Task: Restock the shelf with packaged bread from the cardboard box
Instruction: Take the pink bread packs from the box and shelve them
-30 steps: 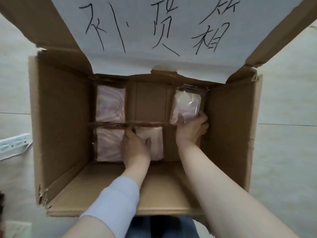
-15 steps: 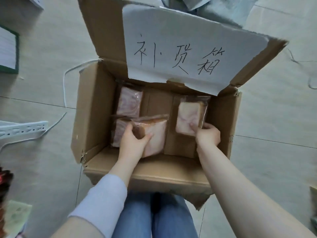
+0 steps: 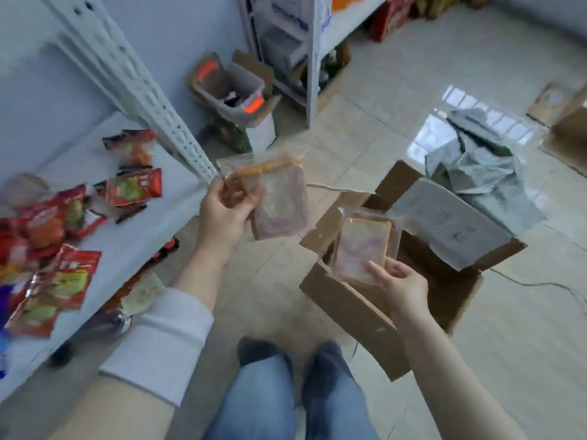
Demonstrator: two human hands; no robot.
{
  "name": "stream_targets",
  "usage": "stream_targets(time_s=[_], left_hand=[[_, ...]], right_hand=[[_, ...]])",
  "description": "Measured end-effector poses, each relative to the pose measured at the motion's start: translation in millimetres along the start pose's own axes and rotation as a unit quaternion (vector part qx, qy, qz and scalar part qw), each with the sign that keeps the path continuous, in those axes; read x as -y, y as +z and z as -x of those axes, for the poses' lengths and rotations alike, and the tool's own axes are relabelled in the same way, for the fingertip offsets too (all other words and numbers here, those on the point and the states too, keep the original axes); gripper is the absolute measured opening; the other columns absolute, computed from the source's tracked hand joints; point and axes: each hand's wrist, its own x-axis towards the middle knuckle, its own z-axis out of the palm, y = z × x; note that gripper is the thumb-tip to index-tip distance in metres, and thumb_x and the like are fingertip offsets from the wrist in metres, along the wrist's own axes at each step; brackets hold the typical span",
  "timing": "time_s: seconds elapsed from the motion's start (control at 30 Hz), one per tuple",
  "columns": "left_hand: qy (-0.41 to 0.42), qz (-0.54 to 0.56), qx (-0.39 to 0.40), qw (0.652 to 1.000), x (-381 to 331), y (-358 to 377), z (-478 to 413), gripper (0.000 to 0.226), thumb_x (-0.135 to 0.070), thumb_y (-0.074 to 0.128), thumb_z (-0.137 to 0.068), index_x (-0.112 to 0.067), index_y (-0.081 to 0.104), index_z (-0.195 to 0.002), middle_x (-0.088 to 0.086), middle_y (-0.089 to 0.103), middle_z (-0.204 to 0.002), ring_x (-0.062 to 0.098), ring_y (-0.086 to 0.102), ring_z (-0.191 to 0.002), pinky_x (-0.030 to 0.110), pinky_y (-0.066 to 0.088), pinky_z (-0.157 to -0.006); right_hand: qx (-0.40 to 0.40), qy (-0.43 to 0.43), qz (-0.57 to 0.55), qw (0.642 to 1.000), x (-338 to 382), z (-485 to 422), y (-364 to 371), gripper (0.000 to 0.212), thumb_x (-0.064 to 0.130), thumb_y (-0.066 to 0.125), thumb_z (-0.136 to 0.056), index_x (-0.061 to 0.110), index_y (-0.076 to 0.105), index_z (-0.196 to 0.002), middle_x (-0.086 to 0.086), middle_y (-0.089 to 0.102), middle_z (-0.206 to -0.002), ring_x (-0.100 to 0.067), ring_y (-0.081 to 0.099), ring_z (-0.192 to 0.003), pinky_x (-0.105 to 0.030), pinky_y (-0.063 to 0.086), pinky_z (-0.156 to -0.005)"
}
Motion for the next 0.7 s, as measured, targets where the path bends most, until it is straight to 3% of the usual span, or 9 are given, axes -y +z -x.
stream_targets(time_s=[0.1, 0.2, 0.27, 0.33, 0.4, 0.5, 0.6, 0.7], left_hand=[[0.057, 0.034, -0.076, 0.995, -59.5, -91.7, 10.7, 0.02, -0.013, 0.072, -0.076, -0.025, 0.059, -0.087, -0.016, 0.069, -0.079, -0.002, 0.064, -0.077, 0.021, 0.055, -0.071], [0.119, 0.031, -0.175, 0.977, -113.8, -208.3, 31.9, 0.021, -0.012, 0.071, -0.077, -0.024, 0.056, -0.084, -0.014, 0.063, -0.081, -0.005, 0.061, -0.074, 0.016, 0.049, -0.072], [0.153, 0.046, -0.233, 0.959, -142.2, -290.2, 46.6, 0.022, -0.008, 0.069, -0.078, -0.024, 0.055, -0.084, -0.014, 0.062, -0.082, -0.008, 0.06, -0.071, 0.012, 0.048, -0.069], [0.173, 0.047, -0.274, 0.945, -162.3, -371.7, 59.8, 0.022, -0.008, 0.068, -0.079, -0.024, 0.055, -0.086, -0.013, 0.061, -0.082, -0.008, 0.06, -0.068, 0.011, 0.048, -0.062], [0.183, 0.045, -0.309, 0.932, -171.9, -451.2, 75.0, 0.02, -0.01, 0.067, -0.081, -0.025, 0.055, -0.087, -0.011, 0.062, -0.084, -0.007, 0.061, -0.068, 0.012, 0.048, -0.057], [0.182, 0.033, -0.368, 0.911, -176.5, -555.6, 90.5, 0.018, -0.013, 0.067, -0.082, -0.026, 0.055, -0.086, -0.01, 0.063, -0.086, 0.001, 0.062, -0.074, 0.017, 0.052, -0.06], [0.162, 0.032, -0.42, 0.893, -169.0, -635.5, 90.4, 0.019, -0.013, 0.066, -0.082, -0.025, 0.054, -0.089, -0.009, 0.063, -0.087, 0.008, 0.061, -0.076, 0.02, 0.052, -0.057], [0.14, 0.034, -0.448, 0.882, -152.0, -692.9, 72.0, 0.024, -0.012, 0.066, -0.082, -0.017, 0.053, -0.102, 0.002, 0.063, -0.098, 0.019, 0.06, -0.087, 0.035, 0.051, -0.076]], right_hand=[[0.087, -0.074, 0.021, 0.993, 43.8, 60.5, 59.4, 0.035, 0.03, 0.08, -0.067, 0.017, 0.07, -0.097, -0.005, 0.073, -0.094, -0.023, 0.069, -0.087, -0.041, 0.055, -0.086], [0.176, -0.156, 0.043, 0.971, 82.2, 132.2, 146.5, 0.009, 0.023, 0.079, -0.068, 0.022, 0.071, -0.071, 0.002, 0.073, -0.07, -0.019, 0.068, -0.073, -0.038, 0.055, -0.079], [0.238, -0.204, 0.048, 0.948, 100.8, 182.4, 213.0, 0.015, 0.018, 0.077, -0.071, 0.023, 0.069, -0.059, 0.008, 0.068, -0.057, -0.012, 0.064, -0.061, -0.032, 0.054, -0.073], [0.289, -0.25, 0.05, 0.923, 111.4, 230.2, 279.3, 0.014, 0.013, 0.074, -0.074, 0.022, 0.072, -0.063, 0.009, 0.068, -0.058, -0.007, 0.063, -0.058, -0.023, 0.054, -0.065], [0.329, -0.285, 0.059, 0.898, 116.2, 277.1, 343.5, 0.003, 0.016, 0.074, -0.074, 0.018, 0.072, -0.072, 0.005, 0.071, -0.065, -0.008, 0.064, -0.061, -0.022, 0.053, -0.061], [0.358, -0.315, 0.058, 0.877, 122.6, 336.1, 438.5, 0.016, 0.021, 0.078, -0.069, 0.019, 0.067, -0.08, 0.004, 0.073, -0.07, -0.012, 0.069, -0.064, -0.023, 0.052, -0.054], [0.39, -0.331, 0.065, 0.857, 127.9, 384.7, 522.0, 0.029, 0.021, 0.08, -0.069, 0.02, 0.059, -0.089, 0.004, 0.071, -0.079, -0.017, 0.07, -0.072, -0.03, 0.056, -0.063], [0.404, -0.342, 0.085, 0.844, 131.9, 415.4, 595.1, 0.028, 0.02, 0.079, -0.069, 0.019, 0.057, -0.087, 0.001, 0.069, -0.08, -0.022, 0.068, -0.078, -0.04, 0.056, -0.074]])
